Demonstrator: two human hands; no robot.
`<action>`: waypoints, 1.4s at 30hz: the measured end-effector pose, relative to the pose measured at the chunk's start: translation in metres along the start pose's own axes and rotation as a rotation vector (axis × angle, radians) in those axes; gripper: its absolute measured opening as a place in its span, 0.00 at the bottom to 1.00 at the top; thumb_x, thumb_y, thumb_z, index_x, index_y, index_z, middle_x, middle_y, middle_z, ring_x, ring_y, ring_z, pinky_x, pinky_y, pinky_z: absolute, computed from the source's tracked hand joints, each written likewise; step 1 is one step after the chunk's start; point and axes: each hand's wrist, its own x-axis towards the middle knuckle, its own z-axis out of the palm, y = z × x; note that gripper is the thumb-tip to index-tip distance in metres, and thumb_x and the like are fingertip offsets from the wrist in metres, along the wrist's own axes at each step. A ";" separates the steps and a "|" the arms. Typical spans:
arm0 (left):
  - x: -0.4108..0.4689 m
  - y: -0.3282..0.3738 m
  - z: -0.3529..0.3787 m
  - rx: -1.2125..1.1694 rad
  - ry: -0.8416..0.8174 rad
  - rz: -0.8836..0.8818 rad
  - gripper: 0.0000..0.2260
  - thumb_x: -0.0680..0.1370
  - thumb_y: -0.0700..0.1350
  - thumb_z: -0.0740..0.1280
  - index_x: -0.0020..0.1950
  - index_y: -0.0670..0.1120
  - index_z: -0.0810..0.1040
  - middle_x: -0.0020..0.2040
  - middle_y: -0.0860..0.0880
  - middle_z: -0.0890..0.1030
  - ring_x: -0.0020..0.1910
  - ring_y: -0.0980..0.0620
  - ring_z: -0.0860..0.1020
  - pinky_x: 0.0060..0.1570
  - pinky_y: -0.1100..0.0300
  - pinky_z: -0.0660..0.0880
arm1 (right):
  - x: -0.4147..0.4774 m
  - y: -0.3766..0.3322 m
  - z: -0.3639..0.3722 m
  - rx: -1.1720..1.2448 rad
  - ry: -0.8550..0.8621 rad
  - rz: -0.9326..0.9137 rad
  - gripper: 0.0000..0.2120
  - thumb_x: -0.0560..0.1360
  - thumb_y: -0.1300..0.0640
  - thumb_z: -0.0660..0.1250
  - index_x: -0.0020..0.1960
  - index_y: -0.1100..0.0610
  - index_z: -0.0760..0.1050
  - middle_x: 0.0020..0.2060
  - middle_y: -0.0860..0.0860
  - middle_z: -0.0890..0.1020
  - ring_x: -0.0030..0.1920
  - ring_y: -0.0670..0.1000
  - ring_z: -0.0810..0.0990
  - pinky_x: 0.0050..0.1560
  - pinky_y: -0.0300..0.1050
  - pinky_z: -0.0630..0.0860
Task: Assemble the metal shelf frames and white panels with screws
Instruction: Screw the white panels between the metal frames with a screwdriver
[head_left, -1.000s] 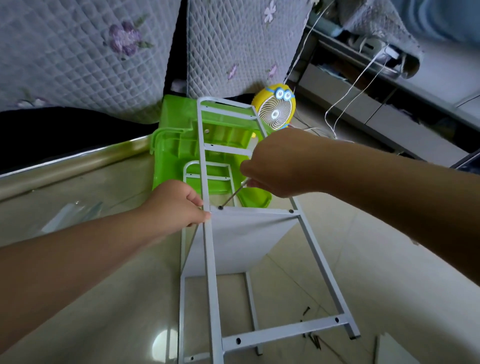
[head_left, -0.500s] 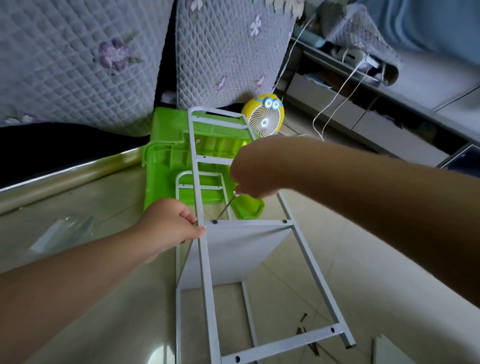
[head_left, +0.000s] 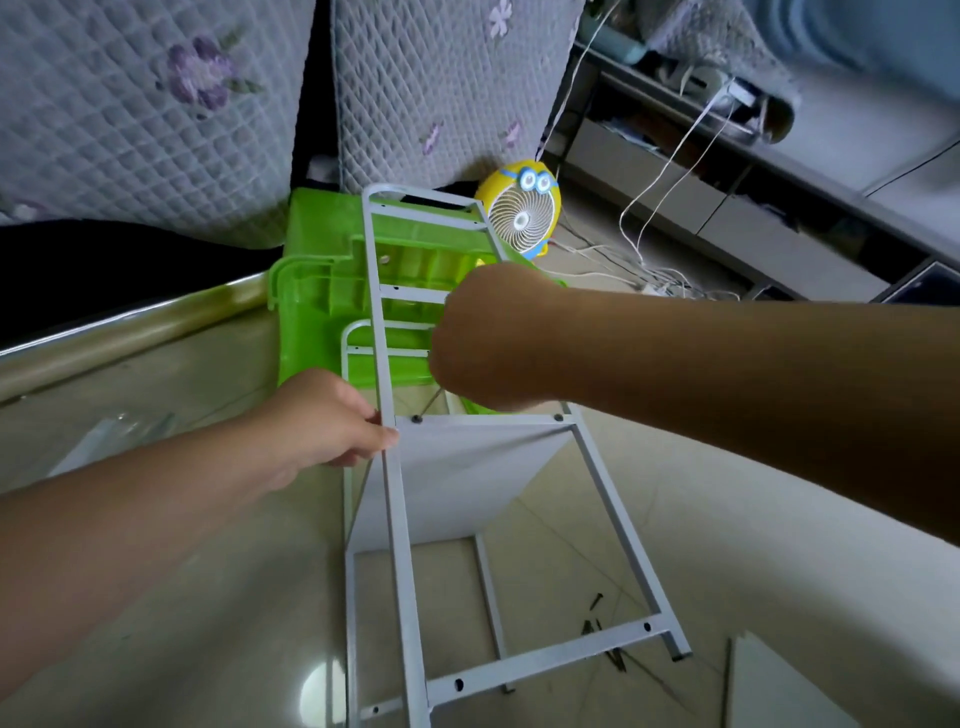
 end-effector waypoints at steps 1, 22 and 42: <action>0.000 -0.001 0.000 -0.019 0.008 -0.007 0.07 0.69 0.35 0.73 0.40 0.39 0.76 0.36 0.40 0.80 0.33 0.50 0.77 0.42 0.57 0.77 | 0.002 0.001 -0.005 0.009 -0.013 -0.003 0.13 0.75 0.65 0.57 0.33 0.61 0.61 0.29 0.51 0.66 0.26 0.50 0.59 0.28 0.38 0.62; 0.000 -0.003 0.001 0.284 0.118 0.152 0.19 0.61 0.55 0.75 0.43 0.43 0.79 0.42 0.40 0.77 0.42 0.48 0.77 0.46 0.57 0.70 | -0.035 0.003 0.060 0.570 -0.043 0.344 0.18 0.81 0.49 0.49 0.58 0.59 0.71 0.54 0.58 0.76 0.55 0.59 0.74 0.45 0.45 0.66; 0.030 0.042 0.108 0.948 0.255 0.698 0.16 0.79 0.48 0.59 0.59 0.38 0.76 0.53 0.37 0.79 0.55 0.39 0.74 0.51 0.49 0.69 | -0.069 -0.201 0.366 1.510 -0.335 0.987 0.14 0.81 0.56 0.52 0.56 0.62 0.72 0.55 0.58 0.77 0.55 0.56 0.75 0.47 0.43 0.67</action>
